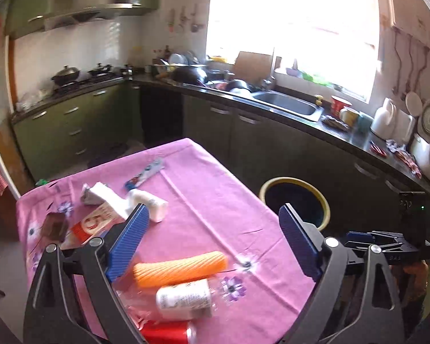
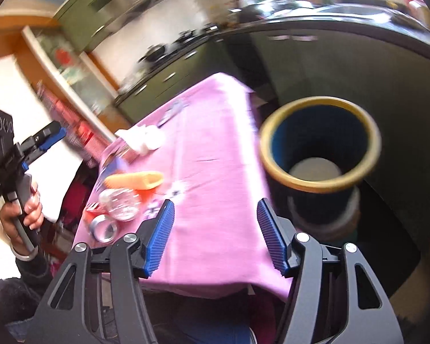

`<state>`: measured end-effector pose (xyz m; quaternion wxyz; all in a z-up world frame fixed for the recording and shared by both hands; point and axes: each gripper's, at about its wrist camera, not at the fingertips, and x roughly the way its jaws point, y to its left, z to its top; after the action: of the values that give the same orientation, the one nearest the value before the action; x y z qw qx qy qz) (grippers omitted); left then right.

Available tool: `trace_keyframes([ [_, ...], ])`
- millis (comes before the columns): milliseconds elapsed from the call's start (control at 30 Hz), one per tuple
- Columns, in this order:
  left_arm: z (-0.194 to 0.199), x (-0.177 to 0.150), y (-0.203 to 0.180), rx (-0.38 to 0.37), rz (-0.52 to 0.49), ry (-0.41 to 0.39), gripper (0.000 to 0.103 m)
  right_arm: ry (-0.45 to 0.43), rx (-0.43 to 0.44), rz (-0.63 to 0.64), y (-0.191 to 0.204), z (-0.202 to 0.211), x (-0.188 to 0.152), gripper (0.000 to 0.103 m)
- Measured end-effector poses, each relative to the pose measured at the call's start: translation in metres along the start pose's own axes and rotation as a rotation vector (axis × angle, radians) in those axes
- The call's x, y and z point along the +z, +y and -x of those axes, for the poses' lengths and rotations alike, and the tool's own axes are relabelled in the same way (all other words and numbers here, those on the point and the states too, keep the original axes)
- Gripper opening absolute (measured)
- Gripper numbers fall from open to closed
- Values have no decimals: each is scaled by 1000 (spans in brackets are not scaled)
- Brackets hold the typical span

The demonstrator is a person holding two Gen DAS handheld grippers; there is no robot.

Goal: Collect trash
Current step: 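Grasp the Nongfu water bottle with the right gripper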

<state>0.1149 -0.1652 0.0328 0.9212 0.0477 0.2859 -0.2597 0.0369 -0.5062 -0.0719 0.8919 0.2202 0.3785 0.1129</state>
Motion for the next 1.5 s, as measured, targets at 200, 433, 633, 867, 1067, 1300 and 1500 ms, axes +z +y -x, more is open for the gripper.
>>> trace_keyframes([
  [200,61,-42,75,158,106,-78,90,103,55,220,77,-53,20,60],
  [433,96,-75,120,231,171,-100,92,257,250,538,165,-103,17,62],
  [633,95,-88,127,242,189,-75,92,346,238,767,205,-140,12,63],
  [867,96,-92,130,241,206,-69,92,548,204,918,222,-189,12,61],
  [1067,92,-95,130,239,206,-52,92,669,177,986,223,-219,13,61],
  [1300,89,-96,134,245,215,-35,92,763,198,1025,227,-244,14,62],
  [1500,87,-99,137,247,228,-24,92,848,202,1054,232,-267,9,65],
])
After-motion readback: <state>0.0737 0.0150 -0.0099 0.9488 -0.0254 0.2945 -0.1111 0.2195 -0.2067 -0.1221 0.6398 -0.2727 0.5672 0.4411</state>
